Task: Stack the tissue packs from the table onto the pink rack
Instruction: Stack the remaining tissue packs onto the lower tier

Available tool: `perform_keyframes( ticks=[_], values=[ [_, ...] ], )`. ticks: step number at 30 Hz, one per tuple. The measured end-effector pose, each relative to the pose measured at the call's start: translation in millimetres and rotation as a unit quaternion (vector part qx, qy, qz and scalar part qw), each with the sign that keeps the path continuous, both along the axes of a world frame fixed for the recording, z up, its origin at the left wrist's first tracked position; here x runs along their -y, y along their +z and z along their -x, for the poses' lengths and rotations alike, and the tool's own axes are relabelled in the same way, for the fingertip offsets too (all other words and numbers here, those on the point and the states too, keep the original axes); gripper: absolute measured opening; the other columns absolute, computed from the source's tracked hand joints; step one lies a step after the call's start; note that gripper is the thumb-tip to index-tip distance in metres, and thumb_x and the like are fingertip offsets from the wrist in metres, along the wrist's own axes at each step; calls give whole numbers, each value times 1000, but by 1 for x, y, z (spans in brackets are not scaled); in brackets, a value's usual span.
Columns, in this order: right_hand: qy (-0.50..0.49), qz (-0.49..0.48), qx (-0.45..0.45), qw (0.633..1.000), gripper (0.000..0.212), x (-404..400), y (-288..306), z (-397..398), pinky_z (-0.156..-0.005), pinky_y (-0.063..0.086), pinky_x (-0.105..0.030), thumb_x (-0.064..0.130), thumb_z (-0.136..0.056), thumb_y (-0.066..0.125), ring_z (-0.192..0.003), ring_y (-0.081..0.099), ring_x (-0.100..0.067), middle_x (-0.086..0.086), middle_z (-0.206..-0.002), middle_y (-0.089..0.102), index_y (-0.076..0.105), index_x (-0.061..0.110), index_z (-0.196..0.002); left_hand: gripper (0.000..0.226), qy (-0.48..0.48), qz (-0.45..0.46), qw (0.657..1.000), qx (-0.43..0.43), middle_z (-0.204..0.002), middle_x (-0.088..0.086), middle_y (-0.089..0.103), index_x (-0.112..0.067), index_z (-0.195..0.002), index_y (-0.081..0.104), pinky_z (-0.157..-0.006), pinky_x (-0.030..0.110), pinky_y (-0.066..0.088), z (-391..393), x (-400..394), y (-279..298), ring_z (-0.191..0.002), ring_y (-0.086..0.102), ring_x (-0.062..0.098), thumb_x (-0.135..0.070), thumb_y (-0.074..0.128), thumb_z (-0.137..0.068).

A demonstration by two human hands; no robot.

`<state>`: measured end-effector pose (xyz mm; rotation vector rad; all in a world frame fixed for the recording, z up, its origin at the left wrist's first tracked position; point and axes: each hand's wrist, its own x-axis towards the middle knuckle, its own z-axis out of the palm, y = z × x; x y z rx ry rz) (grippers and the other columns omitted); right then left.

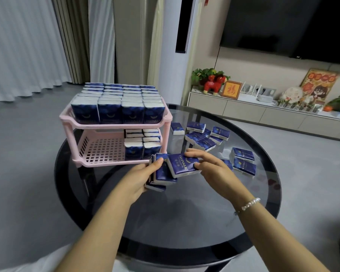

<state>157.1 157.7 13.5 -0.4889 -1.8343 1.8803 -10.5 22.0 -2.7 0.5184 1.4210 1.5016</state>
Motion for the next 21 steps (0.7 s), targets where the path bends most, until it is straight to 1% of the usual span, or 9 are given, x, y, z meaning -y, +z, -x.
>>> perform_keyframes(
  ticks=[2, 4, 7, 11, 14, 16, 18, 19, 21],
  values=[
    [8, -50, 25, 998, 29, 6, 5, 7, -89, 46, -28, 12, -77, 53, -119, 50, -10, 2, -126, 51, 76, 25, -89, 32, -14, -10, 1000, 10, -103, 4, 74, -14, -114, 66, -65, 26, 53, -1, 5, 2, -83, 69, 14, -34, 56, -92],
    [17, -81, 41, 996, 25, 9, 9, 14, -94, 45, -30, 12, -84, 55, -114, 49, -8, 4, -118, 49, 76, 26, -85, 36, -25, -12, 1000, 11, -105, 6, 73, -13, -115, 65, -66, 26, 54, -1, 10, 3, -84, 69, 16, -36, 57, -89],
    [50, -146, 68, 986, 26, 15, 18, 22, -88, 47, -24, 4, -93, 52, -105, 52, -4, 3, -115, 47, 72, 22, -88, 48, -44, -11, 999, 14, -103, 11, 72, -9, -113, 66, -60, 25, 54, 0, 18, 3, -77, 69, 17, -43, 59, -79],
    [77, -203, 97, 971, 21, 21, 25, 33, -84, 50, -25, 5, -90, 59, -94, 53, -11, -4, -116, 48, 67, 23, -97, 55, -80, -13, 997, 9, -101, 12, 72, -10, -107, 67, -69, 32, 54, 3, 26, 4, -82, 69, 21, -50, 60, -70],
    [61, -133, 69, 987, 30, 28, 22, 42, -86, 52, -31, 11, -84, 68, -90, 57, -17, -4, -115, 56, 62, 25, -109, 46, -87, -18, 996, 12, -97, 9, 73, -11, -103, 67, -72, 33, 55, 1, 32, 3, -82, 69, 21, -39, 73, -66],
    [24, -93, 84, 992, 42, 31, 16, 46, -84, 52, -30, 28, -78, 74, -95, 62, -18, -2, -112, 62, 59, 25, -117, 37, -66, -42, 997, 18, -94, 8, 73, -13, -103, 67, -70, 32, 56, 2, 34, 1, -79, 69, 20, -26, 78, -70],
    [70, -52, 117, 989, 47, 33, 8, 46, -87, 52, -31, 38, -79, 71, -101, 64, -21, -2, -110, 68, 58, 22, -121, 30, -24, -72, 997, 11, -93, 6, 73, -15, -104, 66, -70, 31, 55, 6, 35, 0, -80, 68, 18, -17, 75, -75],
    [113, -22, 126, 985, 46, 33, 3, 46, -89, 51, -31, 38, -80, 68, -102, 65, -21, -3, -111, 69, 59, 20, -120, 37, -8, -84, 996, -7, -96, 5, 73, -15, -106, 64, -74, 31, 54, 7, 36, -1, -84, 68, 18, -16, 77, -72],
    [178, 24, 118, 977, 50, 34, -5, 47, -93, 50, -31, 34, -76, 73, -106, 63, -21, -7, -117, 67, 58, 16, -121, 67, -8, -92, 995, -42, -112, 6, 68, -14, -122, 52, -84, 30, 52, 10, 38, -5, -97, 65, 18, -16, 80, -61]
  ],
)
